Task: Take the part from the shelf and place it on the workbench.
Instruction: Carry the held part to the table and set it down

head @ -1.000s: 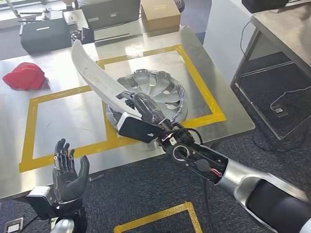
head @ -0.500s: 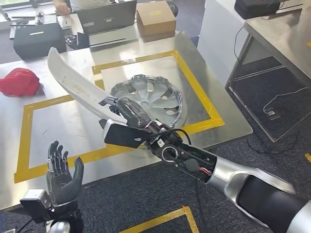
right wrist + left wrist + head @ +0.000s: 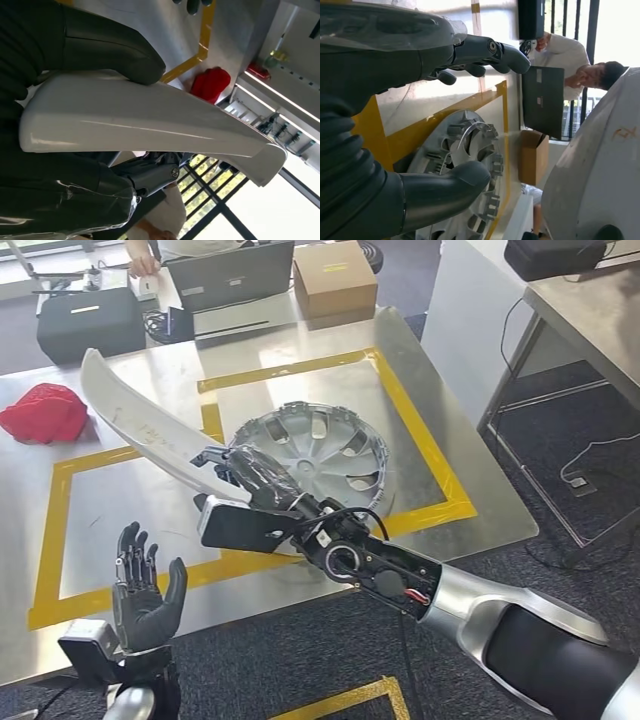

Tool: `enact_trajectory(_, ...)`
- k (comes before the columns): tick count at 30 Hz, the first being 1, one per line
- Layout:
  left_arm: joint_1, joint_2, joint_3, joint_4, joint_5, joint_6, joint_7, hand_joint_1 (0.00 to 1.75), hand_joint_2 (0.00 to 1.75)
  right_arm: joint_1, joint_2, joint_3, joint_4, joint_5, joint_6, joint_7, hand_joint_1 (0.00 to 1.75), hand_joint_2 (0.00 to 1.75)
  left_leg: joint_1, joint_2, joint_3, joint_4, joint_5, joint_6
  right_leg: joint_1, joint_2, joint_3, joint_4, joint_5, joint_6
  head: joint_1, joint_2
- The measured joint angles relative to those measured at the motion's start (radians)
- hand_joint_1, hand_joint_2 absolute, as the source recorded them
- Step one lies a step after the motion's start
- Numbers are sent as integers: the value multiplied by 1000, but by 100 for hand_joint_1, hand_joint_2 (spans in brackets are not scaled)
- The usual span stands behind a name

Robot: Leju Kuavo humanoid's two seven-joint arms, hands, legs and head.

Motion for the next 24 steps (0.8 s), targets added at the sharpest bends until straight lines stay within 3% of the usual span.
enact_trajectory(2,-2,0,0,0,0,0,0,0,175,-4,10,3,9,-6,6,-6,175,175,3,3,-43,90,-42,-11,-4,-1,12,-5,-5,-9,-12,0)
enact_trajectory(4,-2,0,0,1,0,1,1,0,175,-7,18,8,21,-10,14,-14,175,175,6,4,-123,230,-89,-19,-4,-2,18,-5,-11,-14,-25,0)
enact_trajectory(5,-1,0,0,2,0,2,1,0,175,-7,21,11,29,-13,19,-18,175,175,7,4,-156,275,-93,-21,-4,-2,23,-5,-15,-15,-29,0)
enact_trajectory(6,0,0,0,3,0,2,2,0,175,-6,24,14,35,-17,23,-22,175,175,8,4,-172,284,-77,-21,-4,-2,28,-5,-19,-15,-32,0)
enact_trajectory(7,0,1,0,4,0,2,3,0,175,-5,29,15,42,-20,26,-27,175,175,8,4,-166,248,-40,-20,-4,-1,34,-5,-24,-14,-34,0)
enact_trajectory(9,-2,1,0,5,0,2,3,0,175,-8,43,17,55,-26,32,-36,175,175,7,4,-112,103,50,-15,-3,2,49,-5,-35,-8,-37,0)
enact_trajectory(11,-4,0,0,5,1,3,1,0,175,-14,58,17,67,-31,37,-47,175,175,5,4,-69,0,87,-8,2,4,54,-3,-44,-1,-41,0)
enact_trajectory(15,-3,-5,0,5,0,2,-5,0,175,-20,84,21,101,-43,49,-71,175,175,5,-3,-61,-18,81,-8,8,1,58,-5,-52,-20,-30,0)
enact_trajectory(16,-4,-6,0,6,0,2,-6,0,175,-23,91,23,111,-43,52,-79,175,175,5,-5,-61,-18,80,-6,8,0,60,-9,-52,-19,-27,0)
enact_trajectory(20,-4,-10,0,13,1,-5,-7,0,175,-33,127,32,155,-44,60,-110,175,175,4,-6,-61,-18,77,0,8,-1,65,-20,-49,-13,-15,0)
enact_trajectory(24,-5,-16,0,28,5,-10,-10,0,175,-42,159,37,196,-42,63,-119,175,175,4,-6,-61,-18,76,2,8,-1,67,-25,-48,0,-12,0)
